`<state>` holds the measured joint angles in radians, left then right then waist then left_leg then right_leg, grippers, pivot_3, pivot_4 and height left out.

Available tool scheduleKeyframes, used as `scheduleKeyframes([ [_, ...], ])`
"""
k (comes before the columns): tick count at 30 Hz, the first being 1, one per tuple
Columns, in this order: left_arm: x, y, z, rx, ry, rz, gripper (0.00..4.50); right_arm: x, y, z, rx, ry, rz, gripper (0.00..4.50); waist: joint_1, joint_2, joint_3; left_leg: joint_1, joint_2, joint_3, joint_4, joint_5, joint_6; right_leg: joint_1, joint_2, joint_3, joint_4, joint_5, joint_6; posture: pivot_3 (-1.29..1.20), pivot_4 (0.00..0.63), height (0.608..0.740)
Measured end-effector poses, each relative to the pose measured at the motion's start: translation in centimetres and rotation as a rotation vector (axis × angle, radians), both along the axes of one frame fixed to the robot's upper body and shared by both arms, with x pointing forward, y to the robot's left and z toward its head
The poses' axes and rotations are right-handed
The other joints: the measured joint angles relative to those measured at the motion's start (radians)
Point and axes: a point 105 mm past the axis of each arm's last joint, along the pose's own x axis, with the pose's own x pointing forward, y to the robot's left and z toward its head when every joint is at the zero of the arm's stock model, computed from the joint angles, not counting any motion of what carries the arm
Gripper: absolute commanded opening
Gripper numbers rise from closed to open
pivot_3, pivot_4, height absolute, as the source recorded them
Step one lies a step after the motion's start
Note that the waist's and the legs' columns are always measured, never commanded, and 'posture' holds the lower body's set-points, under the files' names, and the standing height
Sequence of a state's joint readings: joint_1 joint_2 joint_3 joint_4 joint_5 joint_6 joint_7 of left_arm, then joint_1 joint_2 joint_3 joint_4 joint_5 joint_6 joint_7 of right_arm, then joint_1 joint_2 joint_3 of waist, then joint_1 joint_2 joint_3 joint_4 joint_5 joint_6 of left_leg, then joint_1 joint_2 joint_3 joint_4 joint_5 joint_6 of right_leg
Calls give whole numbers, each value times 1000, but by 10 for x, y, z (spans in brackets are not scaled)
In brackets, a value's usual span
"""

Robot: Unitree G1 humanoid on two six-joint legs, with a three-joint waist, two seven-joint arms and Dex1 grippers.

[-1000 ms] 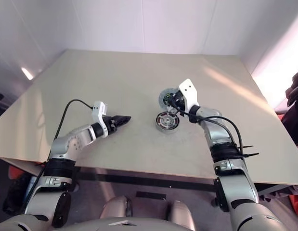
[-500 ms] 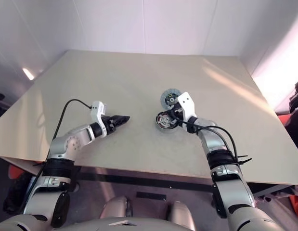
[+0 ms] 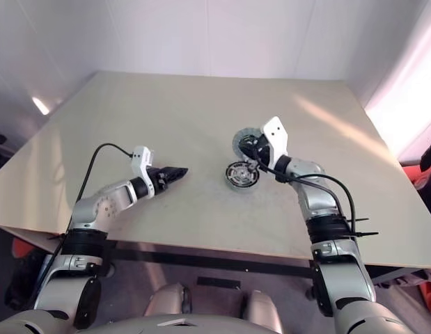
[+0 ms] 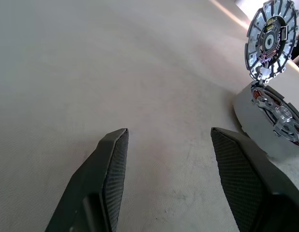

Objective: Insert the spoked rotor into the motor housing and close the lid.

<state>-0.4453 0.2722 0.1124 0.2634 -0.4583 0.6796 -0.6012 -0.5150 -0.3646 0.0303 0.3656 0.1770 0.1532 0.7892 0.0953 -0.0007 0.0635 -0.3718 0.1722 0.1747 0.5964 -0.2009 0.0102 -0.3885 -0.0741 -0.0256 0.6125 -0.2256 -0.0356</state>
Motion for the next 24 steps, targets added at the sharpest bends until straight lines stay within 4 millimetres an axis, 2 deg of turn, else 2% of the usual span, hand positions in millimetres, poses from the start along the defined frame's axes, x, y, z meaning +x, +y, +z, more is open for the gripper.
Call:
scheduleKeyframes([
  [4, 0, 0, 1, 0, -2, -1, 2879, -6, -11, -36, -12, 114, -45, 40, -2, 0, 0, 0, 0, 0, 0, 0, 0, 0, 0, 0, 0, 0, 0, 0, 0, 740],
  [13, 2, 0, 4, 2, -12, -7, 2879, -6, -10, -37, -19, 90, -40, 40, -3, 0, 0, 1, 0, 0, 0, 0, 0, 1, 0, 0, 0, 0, 0, 0, 0, 740],
  [16, 2, -1, 4, 2, -12, -7, 2879, -7, -7, -23, -15, 56, -8, 40, -3, 0, 0, 0, 0, 0, -1, 0, 0, 0, 0, 0, 0, 0, 0, 0, 0, 740],
  [19, 2, -1, 4, 2, -12, -8, 2879, -9, -3, 6, 4, -24, 35, 40, -2, 0, 0, -1, 0, 0, -1, 0, 0, -1, 0, 0, -1, 0, 0, 0, 0, 740],
  [21, 2, -1, 4, 1, -12, -9, 2879, -8, -5, 19, 4, -60, 37, 40, -1, 0, 0, 0, 0, 0, -1, 0, 1, 0, 0, 0, -1, 0, 0, 0, 0, 740],
  [24, 2, -1, 4, 0, -13, -13, 2879, -6, -14, 26, -20, -74, 14, 40, -1, 0, 0, 0, 0, 0, -1, 0, 0, 0, 0, 0, -1, 0, 0, 0, 0, 740],
])
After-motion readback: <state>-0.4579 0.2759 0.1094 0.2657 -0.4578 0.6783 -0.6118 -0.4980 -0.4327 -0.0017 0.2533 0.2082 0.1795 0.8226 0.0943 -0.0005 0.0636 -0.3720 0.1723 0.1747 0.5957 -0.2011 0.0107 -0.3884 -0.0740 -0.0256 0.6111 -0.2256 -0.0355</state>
